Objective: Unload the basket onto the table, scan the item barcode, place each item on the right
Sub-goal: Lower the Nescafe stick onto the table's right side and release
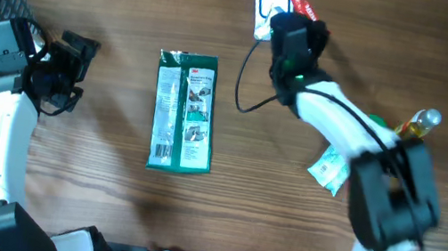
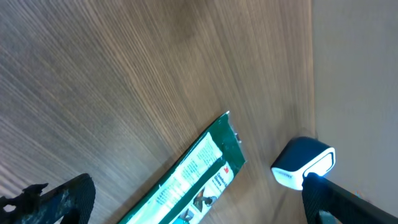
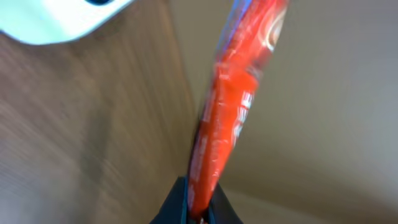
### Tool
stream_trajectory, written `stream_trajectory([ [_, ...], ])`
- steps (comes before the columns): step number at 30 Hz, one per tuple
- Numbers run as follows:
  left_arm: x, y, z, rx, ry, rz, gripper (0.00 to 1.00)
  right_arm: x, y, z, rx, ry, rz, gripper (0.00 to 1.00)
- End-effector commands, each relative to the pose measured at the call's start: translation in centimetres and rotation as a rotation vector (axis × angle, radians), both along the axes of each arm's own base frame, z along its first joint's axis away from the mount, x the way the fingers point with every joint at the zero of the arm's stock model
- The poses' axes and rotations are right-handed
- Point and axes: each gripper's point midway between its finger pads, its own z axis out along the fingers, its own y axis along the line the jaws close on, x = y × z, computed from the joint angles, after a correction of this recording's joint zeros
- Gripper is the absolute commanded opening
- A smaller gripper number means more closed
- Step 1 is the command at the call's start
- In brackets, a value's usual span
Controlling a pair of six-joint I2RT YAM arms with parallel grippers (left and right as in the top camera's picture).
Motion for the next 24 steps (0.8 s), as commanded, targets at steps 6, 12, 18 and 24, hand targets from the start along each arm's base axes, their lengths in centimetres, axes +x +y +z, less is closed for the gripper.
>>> stream_trajectory([
  [6,-0.1,0.3,0.4,0.008,-0.011,0.002,1.00,-13.6,1.5,-0.1,0.764,0.385,-0.256,0.05],
  [12,-0.1,0.3,0.4,0.008,-0.011,0.002,1.00,-20.2,-1.9,-6.3,0.720,0.582,-0.561,0.15],
  [18,-0.1,0.3,0.4,0.008,-0.012,0.002,1.00,-20.9,-4.8,-9.6,0.644,0.484,-0.664,0.13],
  [24,-0.1,0.3,0.4,0.008,-0.011,0.002,1.00,-19.3,5.9,-9.6,1.207,0.693,-0.487,0.53],
])
